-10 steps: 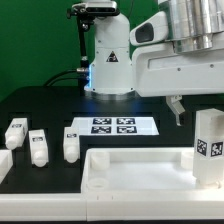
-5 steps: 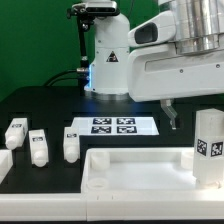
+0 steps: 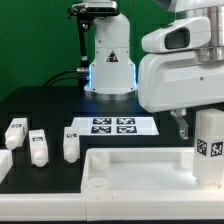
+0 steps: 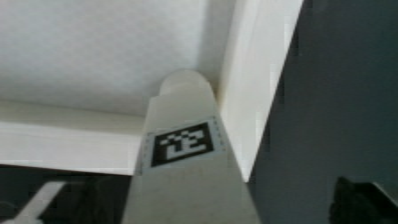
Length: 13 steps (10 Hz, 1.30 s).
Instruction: Assemble desk
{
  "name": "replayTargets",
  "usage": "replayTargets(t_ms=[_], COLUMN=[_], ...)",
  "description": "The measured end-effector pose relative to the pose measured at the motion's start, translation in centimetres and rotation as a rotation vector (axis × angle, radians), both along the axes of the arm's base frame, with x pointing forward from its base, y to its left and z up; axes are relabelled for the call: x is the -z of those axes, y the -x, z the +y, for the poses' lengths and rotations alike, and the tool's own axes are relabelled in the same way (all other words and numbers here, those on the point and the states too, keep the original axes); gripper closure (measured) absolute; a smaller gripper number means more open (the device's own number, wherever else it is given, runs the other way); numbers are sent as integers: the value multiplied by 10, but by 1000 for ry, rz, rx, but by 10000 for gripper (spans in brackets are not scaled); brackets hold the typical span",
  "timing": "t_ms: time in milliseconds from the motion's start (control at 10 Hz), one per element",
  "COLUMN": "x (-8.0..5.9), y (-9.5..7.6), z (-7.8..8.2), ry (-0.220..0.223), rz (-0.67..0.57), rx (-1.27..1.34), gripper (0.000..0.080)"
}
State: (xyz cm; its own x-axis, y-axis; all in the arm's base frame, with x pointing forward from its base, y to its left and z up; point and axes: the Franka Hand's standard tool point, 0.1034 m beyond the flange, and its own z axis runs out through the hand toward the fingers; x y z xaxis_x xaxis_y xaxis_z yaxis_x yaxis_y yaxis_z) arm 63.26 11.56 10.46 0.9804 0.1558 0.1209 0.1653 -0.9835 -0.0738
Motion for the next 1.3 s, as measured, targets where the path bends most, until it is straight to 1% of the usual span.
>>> replayTargets(t_ms=[100,200,300,400,500,600,700,800,1000,1200,1300], x=[0,-1,-3,-4,-1,2,2,2,2,2,2], y=[0,0,-3,-4,-2,1,3,3,3,4,4], z=[0,0,-4,-5,-4,-1,1,0,1,6,5], ry=[-6,-15,-23,-39,-55,-86,-115,-116,-137,-183,-180], rz=[4,12,22,27,36,60,77,78,94,133,130], rx=[44,121,242,397,574,813,996,992,1094,1341,1320], gripper=[274,457,457,508,509,509,509,509,509,509,509])
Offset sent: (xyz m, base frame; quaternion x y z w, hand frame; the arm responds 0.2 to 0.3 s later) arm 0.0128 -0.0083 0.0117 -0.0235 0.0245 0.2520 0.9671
